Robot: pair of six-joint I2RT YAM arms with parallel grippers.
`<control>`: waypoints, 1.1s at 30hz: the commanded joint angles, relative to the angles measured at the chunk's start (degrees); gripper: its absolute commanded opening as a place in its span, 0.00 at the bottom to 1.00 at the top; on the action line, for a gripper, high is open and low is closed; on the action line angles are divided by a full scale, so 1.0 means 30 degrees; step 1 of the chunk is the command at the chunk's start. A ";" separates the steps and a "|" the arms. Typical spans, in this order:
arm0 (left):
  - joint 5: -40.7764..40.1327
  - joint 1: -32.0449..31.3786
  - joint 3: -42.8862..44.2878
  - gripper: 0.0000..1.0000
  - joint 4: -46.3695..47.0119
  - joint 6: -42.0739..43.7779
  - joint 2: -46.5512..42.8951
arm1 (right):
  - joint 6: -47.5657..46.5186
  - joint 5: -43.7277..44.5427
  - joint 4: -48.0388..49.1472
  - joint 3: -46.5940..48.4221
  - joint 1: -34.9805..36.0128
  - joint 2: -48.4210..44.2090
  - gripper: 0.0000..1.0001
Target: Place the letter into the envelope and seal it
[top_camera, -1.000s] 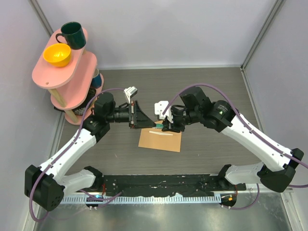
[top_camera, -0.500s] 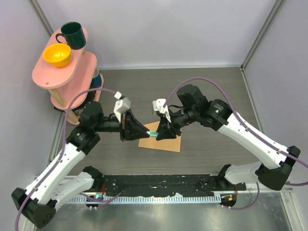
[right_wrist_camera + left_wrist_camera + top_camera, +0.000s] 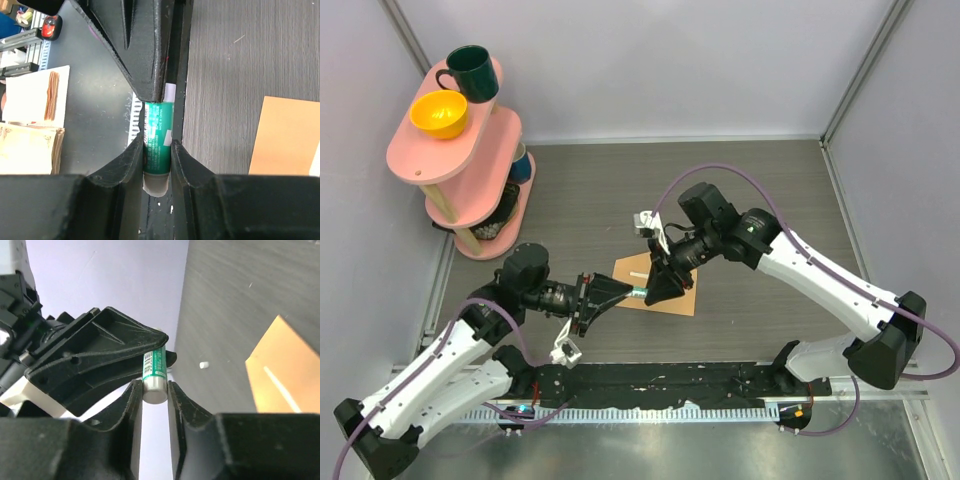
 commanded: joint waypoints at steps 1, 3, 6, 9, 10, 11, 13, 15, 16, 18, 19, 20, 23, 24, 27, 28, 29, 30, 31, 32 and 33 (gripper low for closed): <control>-0.2708 0.0205 -0.0267 0.44 0.2295 0.8774 -0.0023 | 0.0620 -0.2009 -0.0127 0.0327 0.0366 -0.0769 0.01; -0.2827 0.0205 0.0226 0.46 0.0727 0.7083 -0.0639 | 0.0620 -0.1803 -0.0273 0.0385 0.0104 -0.1003 0.01; -0.3412 0.0205 0.1892 0.57 -0.3225 0.2068 -0.1666 | 0.0417 -0.1277 -0.0654 0.0532 -0.0452 -0.1412 0.01; -0.5572 0.0205 0.3650 0.61 -0.3221 -0.6665 -0.1495 | -0.0430 0.0798 -0.0772 0.0562 -0.0630 -0.1911 0.01; -0.6857 0.0234 0.4007 0.61 -0.2314 -1.4877 -0.1115 | -0.0579 0.1443 -0.0714 0.0562 -0.0631 -0.2319 0.01; -0.9248 0.0379 0.4474 0.61 -0.2044 -1.7801 -0.0647 | -0.0726 0.2842 -0.0511 0.0533 -0.0602 -0.2526 0.01; -0.8781 0.1921 0.6435 0.63 -0.3646 -2.3856 0.1023 | -0.1542 0.3701 -0.0450 0.0591 -0.0660 -0.2935 0.01; -0.4949 0.3362 0.7611 0.64 -0.3627 -2.8265 0.2192 | -0.2159 0.4783 -0.0275 0.0708 -0.0631 -0.3142 0.01; -0.3718 0.4558 0.7701 0.65 -0.2956 -3.2988 0.2490 | -0.2308 0.5109 -0.0013 0.0737 -0.0631 -0.3259 0.01; -0.1517 0.5125 0.7352 0.65 0.0087 -3.8695 0.3366 | -0.2485 0.5638 0.0136 0.0854 -0.0631 -0.3173 0.01; -0.0871 0.5098 0.7060 0.65 0.1199 -4.3244 0.3662 | -0.2688 0.5755 0.0107 0.1145 -0.0631 -0.2969 0.01; -0.0197 0.5127 0.6245 0.65 0.3647 -4.5349 0.3896 | -0.2777 0.5814 0.0020 0.1293 -0.0631 -0.2822 0.01; 0.0951 0.5098 0.4748 0.69 0.6100 -5.0890 0.4630 | -0.3362 0.6224 -0.0040 0.1645 -0.0631 -0.2529 0.01; 0.0952 0.5098 0.4569 0.70 0.6132 -5.1226 0.4747 | -0.3567 0.6428 -0.0040 0.1646 -0.0602 -0.2557 0.01; 0.0981 0.4953 0.4099 0.69 0.6513 -5.2164 0.5128 | -0.4387 0.6839 -0.0186 0.1792 -0.0426 -0.2294 0.01; 0.0981 0.4864 0.4011 0.68 0.6484 -5.2370 0.5535 | -0.4535 0.7072 -0.0302 0.2024 -0.0397 -0.2206 0.01; 0.1068 0.4689 0.3894 0.66 0.6542 -5.2836 0.5771 | -0.4913 0.7075 -0.0419 0.2201 -0.0367 -0.1974 0.01; 0.1156 0.4630 0.3806 0.65 0.6572 -5.3015 0.5948 | -0.5062 0.7046 -0.0740 0.2492 -0.0338 -0.1855 0.01; 0.1215 0.4600 0.3602 0.64 0.6804 -5.3219 0.6240 | -0.5208 0.7045 -0.0830 0.2611 -0.0280 -0.1767 0.01; 0.1245 0.4542 0.3455 0.61 0.7154 -5.3657 0.6301 | -0.5384 0.7045 -0.0918 0.2670 -0.0250 -0.1650 0.01; 0.1245 0.4396 0.3309 0.61 0.7622 -5.3893 0.6330 | -0.5502 0.7074 -0.1006 0.2758 -0.0163 -0.1562 0.01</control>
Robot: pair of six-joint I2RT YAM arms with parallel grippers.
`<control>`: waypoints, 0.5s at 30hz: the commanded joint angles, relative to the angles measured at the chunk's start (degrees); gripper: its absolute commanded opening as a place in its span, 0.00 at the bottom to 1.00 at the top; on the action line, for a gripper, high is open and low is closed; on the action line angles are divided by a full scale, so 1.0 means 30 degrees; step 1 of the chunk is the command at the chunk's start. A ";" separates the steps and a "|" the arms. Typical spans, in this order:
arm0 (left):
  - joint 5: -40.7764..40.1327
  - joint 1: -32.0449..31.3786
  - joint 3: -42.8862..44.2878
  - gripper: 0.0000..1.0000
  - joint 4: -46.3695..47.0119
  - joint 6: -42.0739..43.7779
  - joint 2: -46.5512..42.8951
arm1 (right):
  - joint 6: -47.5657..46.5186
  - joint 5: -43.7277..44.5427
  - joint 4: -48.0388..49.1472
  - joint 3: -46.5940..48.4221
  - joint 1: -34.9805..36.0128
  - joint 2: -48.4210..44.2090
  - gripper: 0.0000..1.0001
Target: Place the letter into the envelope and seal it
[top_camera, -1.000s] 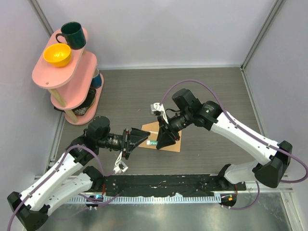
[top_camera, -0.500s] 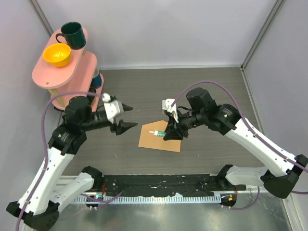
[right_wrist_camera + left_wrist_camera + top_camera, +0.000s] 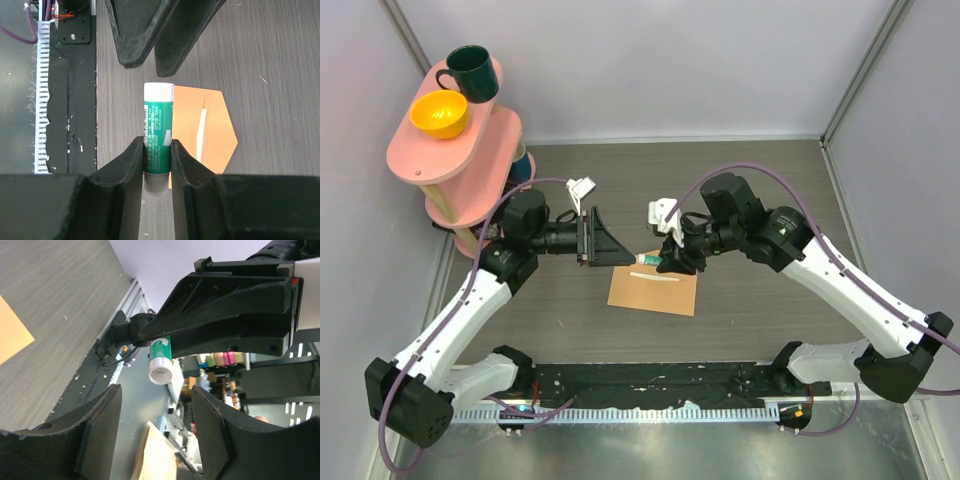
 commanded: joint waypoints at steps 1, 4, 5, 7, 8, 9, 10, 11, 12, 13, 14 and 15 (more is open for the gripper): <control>0.0976 -0.0464 -0.0539 0.60 0.3194 -0.3259 0.0254 | -0.1298 0.0430 -0.0146 0.1149 0.0333 0.0282 0.01; 0.0829 -0.1138 -0.0541 0.59 0.3376 -0.3349 0.0459 | -0.1475 0.0460 -0.0206 0.1148 0.0538 0.0399 0.01; 0.0771 -0.1197 -0.0541 0.55 0.3405 -0.3407 0.0605 | -0.1475 0.0402 -0.0235 0.1149 0.0597 0.0428 0.01; 0.0712 -0.1257 -0.0628 0.50 0.3435 -0.3466 0.0694 | -0.1475 0.0372 -0.0264 0.1207 0.0802 0.0400 0.01; 0.0654 -0.1257 -0.0629 0.47 0.3435 -0.3466 0.0723 | -0.1533 0.0372 -0.0293 0.1178 0.0861 0.0399 0.01; 0.0624 -0.1257 -0.0600 0.45 0.3435 -0.3437 0.0781 | -0.1563 0.0372 -0.0294 0.1120 0.0948 0.0341 0.01; 0.0595 -0.1257 -0.0570 0.43 0.3406 -0.3437 0.0811 | -0.1592 0.0372 -0.0323 0.1090 0.0978 0.0341 0.01; 0.0594 -0.1257 -0.0570 0.40 0.3463 -0.3408 0.0898 | -0.1593 0.0372 -0.0352 0.1061 0.0978 0.0312 0.01; 0.0594 -0.1257 -0.0541 0.38 0.3435 -0.3378 0.0928 | -0.1535 0.0343 -0.0352 0.1032 0.1007 0.0283 0.01; 0.0623 -0.1344 -0.0512 0.35 0.3435 -0.3233 0.0928 | -0.1563 0.0284 -0.0352 0.1002 0.1008 0.0253 0.01; 0.0653 -0.1402 -0.0511 0.32 0.3435 -0.3087 0.0928 | -0.1534 0.0168 -0.0352 0.1002 0.1008 0.0282 0.01; 0.0682 -0.1432 -0.0424 0.30 0.3435 -0.2882 0.0870 | -0.1360 0.0109 -0.0381 0.1031 0.1008 0.0253 0.01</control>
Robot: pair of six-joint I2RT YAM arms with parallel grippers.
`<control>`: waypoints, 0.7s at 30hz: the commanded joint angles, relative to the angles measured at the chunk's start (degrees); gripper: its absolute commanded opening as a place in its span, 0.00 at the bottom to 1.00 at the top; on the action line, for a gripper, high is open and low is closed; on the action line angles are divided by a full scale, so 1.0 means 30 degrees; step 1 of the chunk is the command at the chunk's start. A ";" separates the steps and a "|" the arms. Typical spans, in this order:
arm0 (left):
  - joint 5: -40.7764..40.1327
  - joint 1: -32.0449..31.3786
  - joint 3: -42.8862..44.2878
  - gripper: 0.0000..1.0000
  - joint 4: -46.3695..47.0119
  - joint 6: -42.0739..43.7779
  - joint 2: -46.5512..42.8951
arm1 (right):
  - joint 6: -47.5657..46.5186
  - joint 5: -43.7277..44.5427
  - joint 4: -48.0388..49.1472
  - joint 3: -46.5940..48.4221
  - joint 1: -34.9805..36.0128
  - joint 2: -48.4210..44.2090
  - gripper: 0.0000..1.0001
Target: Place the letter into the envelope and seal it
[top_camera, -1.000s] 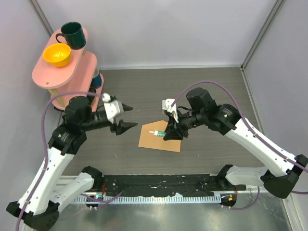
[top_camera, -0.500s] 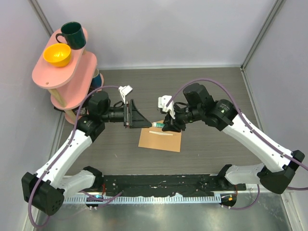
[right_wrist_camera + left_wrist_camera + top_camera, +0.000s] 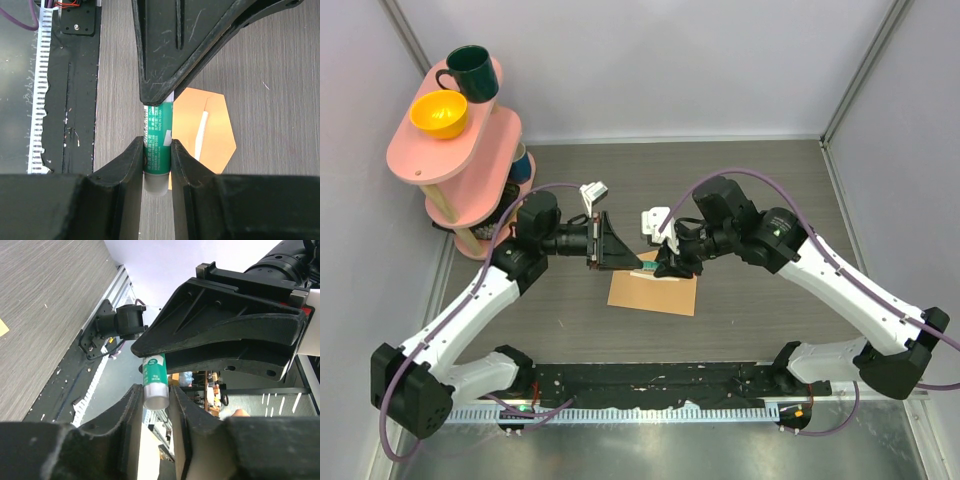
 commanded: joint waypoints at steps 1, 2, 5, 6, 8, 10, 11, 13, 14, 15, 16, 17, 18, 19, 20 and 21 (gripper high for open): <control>0.0442 -0.0302 0.0218 0.24 0.1052 0.0818 -0.0194 | 0.0120 -0.0285 0.0048 0.0725 0.0177 -0.0141 0.01; 0.0413 -0.0362 0.0247 0.21 0.1110 0.1347 -0.0340 | 0.0296 -0.0344 0.0019 0.0755 0.0148 -0.0111 0.01; 0.0238 -0.0653 0.0510 0.08 0.0673 0.5061 -0.1305 | 0.0853 -0.1162 -0.0185 0.0843 0.0148 0.0064 0.01; 0.0005 -0.0800 0.0685 0.06 0.0265 0.6639 -0.2033 | 0.0999 -0.1745 -0.0273 0.0843 0.0119 0.0181 0.01; -0.0201 -0.1732 0.0978 0.04 -0.0524 1.3227 -0.2768 | 0.1379 -0.2450 -0.0362 0.0843 0.0031 0.0589 0.01; -0.1079 -0.2702 0.1447 0.02 -0.2517 1.8233 -0.3733 | 0.1847 -0.4147 -0.0566 0.0901 -0.0144 0.1059 0.01; -0.1139 -0.3054 0.1448 0.02 -0.3102 2.3854 -0.4000 | 0.2401 -0.4762 -0.0712 0.1017 -0.0261 0.1293 0.01; -0.1430 -0.3876 0.1128 0.02 -0.4569 2.8922 -0.4963 | 0.2931 -0.6283 -0.0947 0.1048 -0.0291 0.1880 0.01; -0.1752 -0.4139 0.0894 0.02 -0.4834 3.1183 -0.5289 | 0.3340 -0.6697 -0.0948 0.1019 -0.0291 0.1997 0.01; -0.2132 -0.4606 0.0137 0.01 -0.4836 3.5730 -0.5727 | 0.3547 -0.6992 -0.0919 0.1019 -0.0349 0.2173 0.01; -0.3006 -0.4842 -0.0334 0.00 -0.4633 3.7864 -0.6080 | 0.3752 -0.7517 -0.0831 0.0961 -0.0379 0.2290 0.01; -0.3508 -0.5019 -0.1499 0.00 -0.4196 3.9654 -0.6779 | 0.4160 -0.7754 -0.0511 0.0757 -0.0437 0.2379 0.01; -0.3861 -0.5194 -0.2120 0.00 -0.3119 4.3733 -0.7018 | 0.4339 -0.7959 -0.0334 0.0639 -0.0612 0.2525 0.01; -0.4242 -0.5196 -0.2706 0.00 -0.2702 4.5804 -0.7224 | 0.4456 -0.8367 -0.0245 0.0522 -0.0730 0.2642 0.01; -0.4361 -0.5196 -0.3292 0.00 -0.2292 4.8232 -0.7516 | 0.4545 -0.8575 -0.0129 0.0347 -0.0847 0.2788 0.01; -0.4508 -0.5196 -0.4458 0.00 -0.1215 5.1795 -0.7577 | 0.4777 -0.8838 -0.0127 0.0287 -0.0964 0.2964 0.01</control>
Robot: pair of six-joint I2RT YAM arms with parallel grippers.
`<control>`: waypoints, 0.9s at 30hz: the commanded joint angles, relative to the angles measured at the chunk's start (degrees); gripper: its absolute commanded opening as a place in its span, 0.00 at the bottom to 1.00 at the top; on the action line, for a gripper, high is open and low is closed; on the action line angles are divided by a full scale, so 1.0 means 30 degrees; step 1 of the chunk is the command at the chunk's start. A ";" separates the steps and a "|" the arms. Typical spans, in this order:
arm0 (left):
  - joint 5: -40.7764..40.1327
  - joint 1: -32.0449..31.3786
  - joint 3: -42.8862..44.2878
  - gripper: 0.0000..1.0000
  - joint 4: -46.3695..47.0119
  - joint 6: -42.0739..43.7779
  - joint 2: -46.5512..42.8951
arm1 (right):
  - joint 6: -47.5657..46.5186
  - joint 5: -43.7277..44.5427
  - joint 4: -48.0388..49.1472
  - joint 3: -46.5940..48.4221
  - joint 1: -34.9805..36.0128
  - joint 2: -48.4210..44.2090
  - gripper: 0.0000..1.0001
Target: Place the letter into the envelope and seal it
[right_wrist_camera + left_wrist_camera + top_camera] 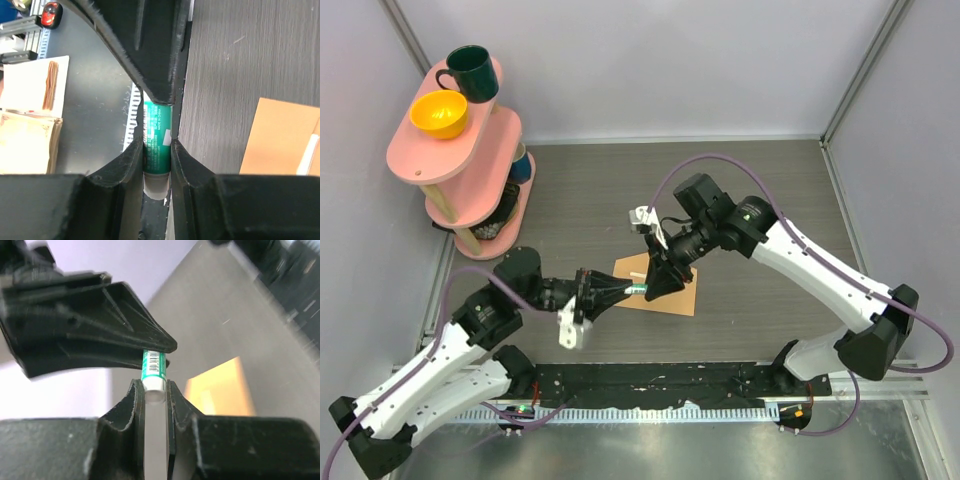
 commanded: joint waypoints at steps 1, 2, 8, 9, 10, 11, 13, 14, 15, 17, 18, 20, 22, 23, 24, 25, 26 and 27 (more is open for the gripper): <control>-0.1405 -0.0307 -0.2959 0.00 0.3987 1.7508 -0.0619 | 0.1551 -0.2275 0.1140 -0.0245 -0.0527 0.0829 0.01; -0.1522 -0.0279 -0.4038 0.00 0.4894 1.8742 -0.0533 | 0.1756 -0.2712 0.1228 -0.0333 -0.0587 0.0919 0.01; -0.2225 -0.0279 -0.6302 0.09 0.9327 2.3322 -0.0500 | 0.2520 -0.2980 0.1609 -0.0567 -0.0821 0.0921 0.01; -0.2459 -0.0307 -0.6363 0.11 0.9153 2.3237 -0.0996 | 0.2549 -0.2922 0.1580 -0.0626 -0.0851 0.0862 0.01; -0.2577 -0.0279 -0.6392 0.24 0.8978 2.2888 -0.1407 | 0.2491 -0.2835 0.1551 -0.0656 -0.0880 0.0803 0.01; -0.2694 -0.0278 -0.6393 0.36 0.8715 2.1493 -0.1846 | 0.2433 -0.2718 0.1493 -0.0540 -0.1025 0.0716 0.01; -0.2988 -0.0308 -0.6247 0.71 0.8157 1.7492 -0.3886 | 0.2025 -0.2191 0.1201 -0.0131 -0.1318 0.0657 0.01; -0.3191 -0.0279 -0.5057 0.78 0.5632 1.1955 -0.4655 | 0.1239 -0.1870 0.0648 0.0509 -0.1610 0.0685 0.01; -0.3657 -0.0278 -0.3798 0.81 0.2649 0.9637 -0.5272 | 0.0622 -0.1055 0.0266 0.0893 -0.1700 0.0686 0.01; -0.5002 -0.0307 -0.0378 0.87 -0.2569 0.2256 -0.4638 | -0.0840 0.0003 -0.0612 0.1799 -0.1817 0.0686 0.01; -0.5851 -0.0308 0.0425 0.87 -0.3234 -0.0525 -0.4082 | -0.1081 0.0414 -0.0704 0.1950 -0.1876 0.0570 0.01; -0.8665 -0.0308 0.1861 0.80 -0.4115 -0.5595 -0.2354 | -0.1259 0.1586 -0.0298 0.1952 -0.1877 0.0278 0.01; -0.8152 -0.0104 0.2598 0.79 -0.4296 -1.0789 -0.1387 | -0.1668 0.2841 0.0054 0.1486 -0.1877 -0.0510 0.01; -0.7594 0.0042 0.2602 0.79 -0.3251 -1.2460 -0.1265 | -0.1843 0.3343 0.0405 0.1280 -0.1877 -0.0835 0.01; -0.6921 0.0305 0.2515 0.79 -0.2371 -1.6450 -0.1148 | -0.2251 0.3725 0.0524 0.1103 -0.1848 -0.1099 0.01; -0.5870 0.1555 0.2369 0.79 -0.1550 -1.8375 -0.1002 | -0.2458 0.3990 0.0554 0.0986 -0.1847 -0.1449 0.01; -0.3220 0.2263 0.2106 0.79 0.0285 -2.0366 -0.0362 | -0.2692 0.4514 0.0381 0.0955 -0.1847 -0.1569 0.01; -0.2091 0.2995 0.1959 0.75 0.1232 -2.3026 0.0108 | -0.3275 0.4694 0.0263 0.1071 -0.1818 -0.1628 0.01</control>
